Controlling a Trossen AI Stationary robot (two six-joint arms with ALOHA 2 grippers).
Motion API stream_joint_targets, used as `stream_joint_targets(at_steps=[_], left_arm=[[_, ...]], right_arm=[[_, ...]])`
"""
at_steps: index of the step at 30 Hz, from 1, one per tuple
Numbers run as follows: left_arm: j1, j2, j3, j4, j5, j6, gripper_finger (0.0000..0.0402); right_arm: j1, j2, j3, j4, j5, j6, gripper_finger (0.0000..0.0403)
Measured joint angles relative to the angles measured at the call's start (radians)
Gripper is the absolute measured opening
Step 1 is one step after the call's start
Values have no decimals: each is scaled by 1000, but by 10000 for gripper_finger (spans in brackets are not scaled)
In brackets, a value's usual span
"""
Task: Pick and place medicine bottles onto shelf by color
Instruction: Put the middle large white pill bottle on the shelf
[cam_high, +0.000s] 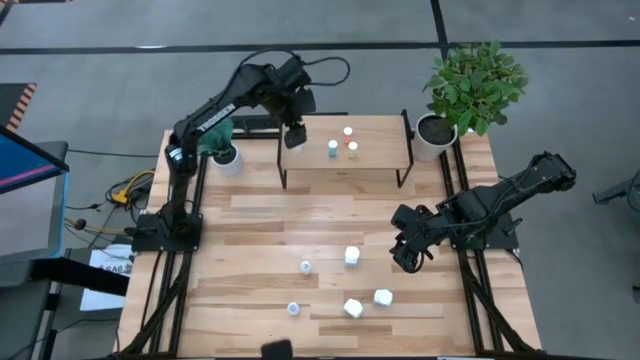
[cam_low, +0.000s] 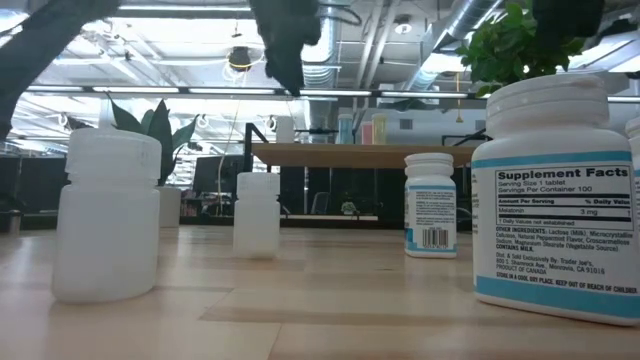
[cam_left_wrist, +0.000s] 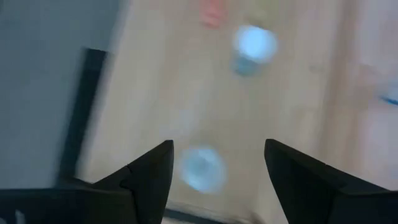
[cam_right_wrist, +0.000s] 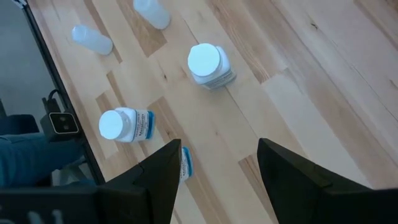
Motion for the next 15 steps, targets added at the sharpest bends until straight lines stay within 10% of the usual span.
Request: stream_joint_targets(at_steps=[15], left_arm=[[-259, -152, -10, -122, 48, -124, 238]], right_arm=[[285, 49, -83, 33, -48, 171, 233]])
